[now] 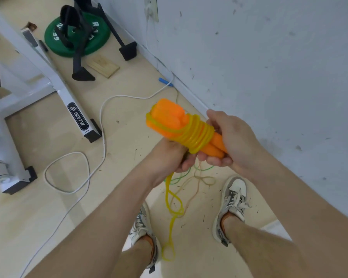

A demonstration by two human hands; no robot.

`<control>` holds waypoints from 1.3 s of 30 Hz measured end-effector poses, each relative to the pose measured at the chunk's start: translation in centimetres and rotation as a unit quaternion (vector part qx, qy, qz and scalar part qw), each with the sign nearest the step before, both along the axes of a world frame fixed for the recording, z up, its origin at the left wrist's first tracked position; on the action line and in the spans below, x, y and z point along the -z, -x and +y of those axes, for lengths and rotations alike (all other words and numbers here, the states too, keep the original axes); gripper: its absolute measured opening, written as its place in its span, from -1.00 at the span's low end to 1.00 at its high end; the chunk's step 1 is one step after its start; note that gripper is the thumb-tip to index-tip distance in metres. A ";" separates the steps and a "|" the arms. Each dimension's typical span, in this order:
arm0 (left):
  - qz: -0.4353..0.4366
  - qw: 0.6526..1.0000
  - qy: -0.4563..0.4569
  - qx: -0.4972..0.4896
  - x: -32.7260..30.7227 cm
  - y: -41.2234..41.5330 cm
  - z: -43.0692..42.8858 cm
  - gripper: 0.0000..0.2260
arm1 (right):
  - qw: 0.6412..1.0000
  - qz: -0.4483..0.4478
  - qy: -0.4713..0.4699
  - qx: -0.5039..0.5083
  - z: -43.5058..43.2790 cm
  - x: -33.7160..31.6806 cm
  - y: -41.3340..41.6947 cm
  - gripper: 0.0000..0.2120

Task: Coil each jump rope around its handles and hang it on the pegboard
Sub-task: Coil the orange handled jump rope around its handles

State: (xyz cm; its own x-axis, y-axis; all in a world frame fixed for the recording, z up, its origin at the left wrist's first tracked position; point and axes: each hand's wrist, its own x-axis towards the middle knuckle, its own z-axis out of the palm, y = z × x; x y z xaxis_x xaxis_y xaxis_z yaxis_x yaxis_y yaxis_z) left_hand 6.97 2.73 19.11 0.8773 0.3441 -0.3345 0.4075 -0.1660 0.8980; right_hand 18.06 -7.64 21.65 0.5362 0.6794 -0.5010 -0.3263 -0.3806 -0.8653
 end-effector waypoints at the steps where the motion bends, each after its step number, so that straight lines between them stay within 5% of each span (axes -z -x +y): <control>1: 0.019 0.999 0.035 -0.017 0.4 -0.2 -0.5 -0.69 | 0.999 -0.001 0.003 0.035 0.1 0.3 -0.3 -0.62; 3: 0.026 0.999 0.025 -0.033 1.0 -0.7 -1.8 -0.75 | 0.995 -0.008 0.021 0.096 0.1 0.7 -0.9 -0.60; 6: 0.036 0.984 -0.173 0.040 1.0 -0.7 -2.3 -0.80 | 0.987 -0.063 0.066 0.131 0.1 1.2 -1.4 -0.58; 11: 0.063 0.880 -0.455 0.119 0.5 -0.1 -3.0 -0.83 | 0.979 -0.134 0.095 0.121 0.1 2.1 -1.2 -0.59; 13: 0.107 0.848 -0.493 0.162 -0.4 -0.1 -3.6 -0.98 | 0.970 -0.186 0.117 0.104 0.2 2.8 -1.2 -0.57; 17: 0.058 0.806 -0.550 0.212 -1.1 0.2 -3.5 -0.73 | 0.904 -0.380 0.195 0.013 0.1 3.6 -0.9 -0.49; 19: 0.034 0.820 -0.534 0.201 -0.9 0.2 -2.9 -0.69 | 0.886 -0.409 0.215 -0.034 0.1 3.5 -0.6 -0.50; 23: -0.021 0.857 -0.486 0.173 -1.6 0.8 -0.6 -0.91 | 0.908 -0.340 0.209 -0.131 0.2 3.1 0.1 -0.49; 28: -0.033 0.920 -0.365 0.140 -2.0 1.5 1.3 -0.82 | 0.896 -0.289 0.225 -0.251 0.2 1.7 1.0 -0.37; 39: -0.094 0.932 -0.316 0.149 -0.5 1.6 1.0 -0.75 | 0.908 -0.214 0.196 -0.302 0.0 1.1 1.2 -0.20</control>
